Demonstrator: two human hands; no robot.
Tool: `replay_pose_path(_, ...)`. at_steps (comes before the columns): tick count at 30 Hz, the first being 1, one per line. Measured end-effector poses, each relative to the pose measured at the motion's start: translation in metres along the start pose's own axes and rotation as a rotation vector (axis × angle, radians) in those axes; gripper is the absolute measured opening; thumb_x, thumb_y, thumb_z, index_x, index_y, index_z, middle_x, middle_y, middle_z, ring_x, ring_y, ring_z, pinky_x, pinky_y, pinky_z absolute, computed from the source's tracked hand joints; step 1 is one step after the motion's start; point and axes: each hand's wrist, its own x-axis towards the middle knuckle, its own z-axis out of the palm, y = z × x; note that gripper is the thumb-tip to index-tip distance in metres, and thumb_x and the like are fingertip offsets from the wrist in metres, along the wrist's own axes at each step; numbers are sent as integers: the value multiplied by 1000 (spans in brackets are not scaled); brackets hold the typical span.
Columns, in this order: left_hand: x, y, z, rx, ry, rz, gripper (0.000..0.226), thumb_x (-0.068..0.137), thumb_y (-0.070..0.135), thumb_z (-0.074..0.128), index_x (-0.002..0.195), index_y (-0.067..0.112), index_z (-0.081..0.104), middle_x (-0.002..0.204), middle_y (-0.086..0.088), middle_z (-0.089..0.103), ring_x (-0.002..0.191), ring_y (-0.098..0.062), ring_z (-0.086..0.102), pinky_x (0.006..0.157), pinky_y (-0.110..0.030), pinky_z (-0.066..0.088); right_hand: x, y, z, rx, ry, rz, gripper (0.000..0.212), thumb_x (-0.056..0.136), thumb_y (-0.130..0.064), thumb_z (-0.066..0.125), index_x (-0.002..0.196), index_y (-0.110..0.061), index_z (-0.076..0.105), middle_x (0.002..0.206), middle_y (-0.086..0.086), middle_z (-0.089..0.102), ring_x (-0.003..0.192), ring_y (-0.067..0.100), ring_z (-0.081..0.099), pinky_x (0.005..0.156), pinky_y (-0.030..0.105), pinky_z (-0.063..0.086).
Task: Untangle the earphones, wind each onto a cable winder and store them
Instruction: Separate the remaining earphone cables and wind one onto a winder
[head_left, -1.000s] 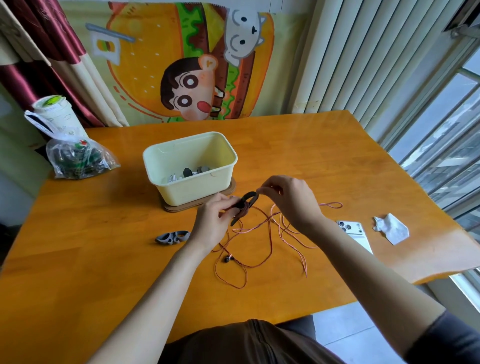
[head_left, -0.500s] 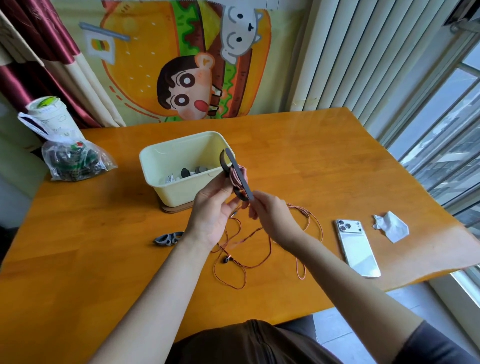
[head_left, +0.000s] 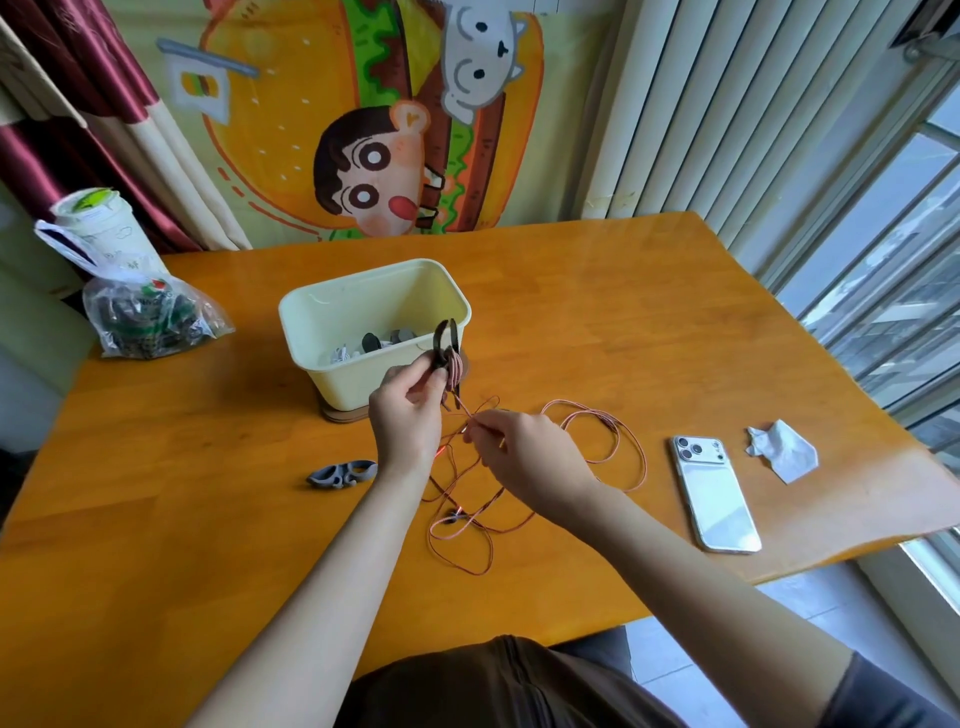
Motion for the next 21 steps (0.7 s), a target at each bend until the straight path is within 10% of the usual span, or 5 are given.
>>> replay_pose_path(9, -6, -27, -12, 514, -298, 447, 33, 82, -17, 61, 112, -6, 66, 95, -10, 57, 96, -15, 57, 82, 7, 36, 1, 24, -20, -279, -186, -35, 28, 102, -19, 34, 117, -19, 58, 113, 1, 57, 92, 18, 56, 70, 27, 39)
replay_pose_path(21, -6, -22, -18, 369, -693, 97, 29, 91, 6, 61, 119, 9, 66, 97, 4, 60, 99, -11, 57, 80, -5, 40, -3, 43, -22, -398, -59, -100, 24, 100, -10, 40, 119, -21, 51, 116, -1, 51, 105, 19, 47, 89, 29, 35)
